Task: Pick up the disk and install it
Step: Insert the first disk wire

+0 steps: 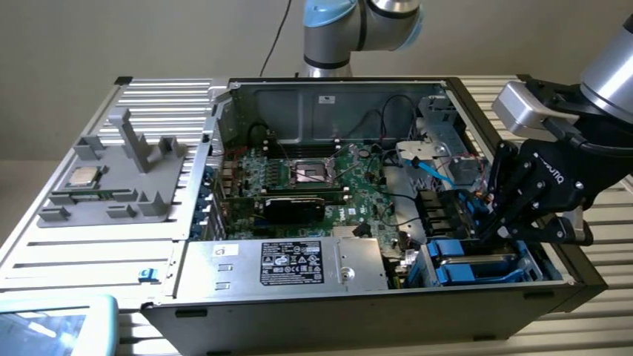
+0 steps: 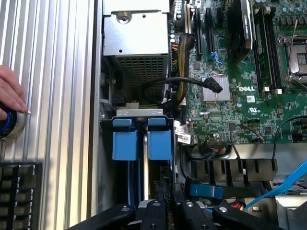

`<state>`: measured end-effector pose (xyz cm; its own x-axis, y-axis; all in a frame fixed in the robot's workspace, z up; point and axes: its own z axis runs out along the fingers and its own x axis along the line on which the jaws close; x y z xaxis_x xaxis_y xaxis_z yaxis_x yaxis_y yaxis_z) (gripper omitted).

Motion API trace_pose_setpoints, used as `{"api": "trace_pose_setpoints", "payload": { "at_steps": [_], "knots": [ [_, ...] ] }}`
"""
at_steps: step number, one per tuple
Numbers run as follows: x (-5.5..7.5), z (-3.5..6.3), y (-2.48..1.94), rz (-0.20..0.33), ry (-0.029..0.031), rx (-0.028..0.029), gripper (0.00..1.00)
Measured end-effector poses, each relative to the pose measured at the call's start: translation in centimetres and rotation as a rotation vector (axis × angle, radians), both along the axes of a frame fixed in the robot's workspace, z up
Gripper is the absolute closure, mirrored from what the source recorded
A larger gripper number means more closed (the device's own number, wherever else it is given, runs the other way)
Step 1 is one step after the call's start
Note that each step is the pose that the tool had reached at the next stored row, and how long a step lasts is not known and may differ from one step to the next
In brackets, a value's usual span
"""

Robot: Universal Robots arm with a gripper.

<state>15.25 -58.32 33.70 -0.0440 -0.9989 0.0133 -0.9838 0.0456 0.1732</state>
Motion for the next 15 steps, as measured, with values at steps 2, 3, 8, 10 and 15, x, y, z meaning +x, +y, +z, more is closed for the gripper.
{"api": "trace_pose_setpoints", "payload": {
  "at_steps": [2,3,8,10,15],
  "knots": [
    [0.00,-0.01,0.00,0.000,0.0000,0.0002,0.84],
    [0.00,-0.01,0.00,-0.001,0.0000,0.0002,0.84],
    [0.16,-0.01,-0.01,-0.002,0.0001,0.0002,0.84],
    [0.17,-0.01,-0.02,-0.002,0.0000,0.0002,0.84],
    [0.16,-0.08,-0.03,-0.002,-0.0006,-0.0001,0.84]
  ]
}}
